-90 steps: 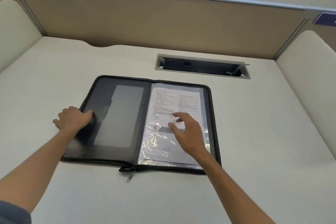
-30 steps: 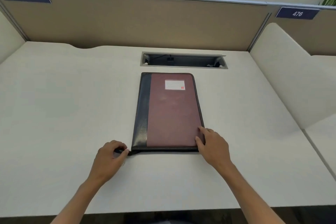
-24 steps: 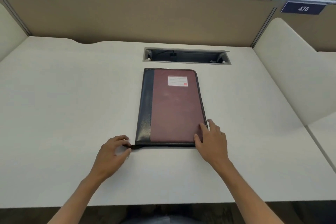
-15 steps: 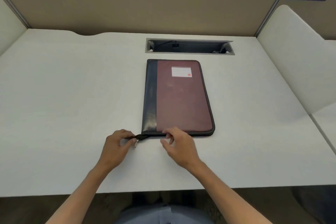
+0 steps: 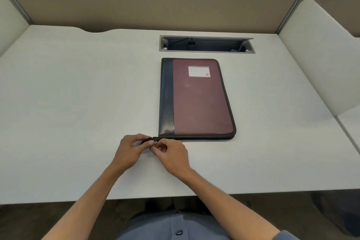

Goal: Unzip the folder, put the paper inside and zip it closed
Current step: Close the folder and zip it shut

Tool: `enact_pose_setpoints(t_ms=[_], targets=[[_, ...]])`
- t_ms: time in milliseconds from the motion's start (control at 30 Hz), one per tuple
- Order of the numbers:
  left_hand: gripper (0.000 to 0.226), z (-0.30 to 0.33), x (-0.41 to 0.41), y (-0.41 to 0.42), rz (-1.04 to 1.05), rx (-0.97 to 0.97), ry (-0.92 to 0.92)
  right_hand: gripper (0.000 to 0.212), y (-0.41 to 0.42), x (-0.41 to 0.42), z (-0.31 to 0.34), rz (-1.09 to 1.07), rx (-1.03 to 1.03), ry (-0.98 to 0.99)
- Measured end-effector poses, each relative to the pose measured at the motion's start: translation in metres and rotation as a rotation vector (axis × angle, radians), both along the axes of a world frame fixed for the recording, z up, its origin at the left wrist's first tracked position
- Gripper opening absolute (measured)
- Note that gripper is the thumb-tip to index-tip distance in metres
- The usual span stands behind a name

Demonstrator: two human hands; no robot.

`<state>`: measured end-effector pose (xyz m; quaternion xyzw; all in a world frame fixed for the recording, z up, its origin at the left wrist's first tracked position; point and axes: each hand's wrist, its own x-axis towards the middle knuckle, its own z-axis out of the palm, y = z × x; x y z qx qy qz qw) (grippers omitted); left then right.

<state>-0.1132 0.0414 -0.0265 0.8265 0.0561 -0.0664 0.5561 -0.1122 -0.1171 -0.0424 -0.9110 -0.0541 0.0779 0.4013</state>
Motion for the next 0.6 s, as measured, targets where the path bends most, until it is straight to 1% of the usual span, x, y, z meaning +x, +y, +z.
enact_pose_setpoints(t_ms=[100, 167, 300, 367, 500, 600], targets=[[0.008, -0.003, 0.001, 0.001, 0.000, -0.013, -0.005, 0.028, 0.000, 0.002, 0.001, -0.001, -0.011, 0.013], [0.006, -0.005, 0.001, 0.003, 0.008, -0.023, -0.009, 0.024, 0.001, 0.002, 0.004, 0.019, -0.052, -0.013], [0.006, -0.011, -0.002, 0.005, 0.018, -0.043, -0.014, 0.026, 0.007, 0.001, 0.002, 0.098, -0.246, -0.168], [0.007, -0.013, -0.003, 0.005, 0.028, -0.051, -0.012, 0.029, 0.008, 0.003, 0.000, 0.120, -0.300, -0.229], [0.007, -0.015, -0.001, 0.005, 0.031, -0.037, -0.025, 0.030, 0.005, 0.002, 0.000, 0.147, -0.288, -0.248], [0.008, -0.014, 0.000, 0.006, 0.075, -0.075, -0.019, 0.029, -0.005, 0.002, 0.001, 0.130, -0.298, -0.259]])
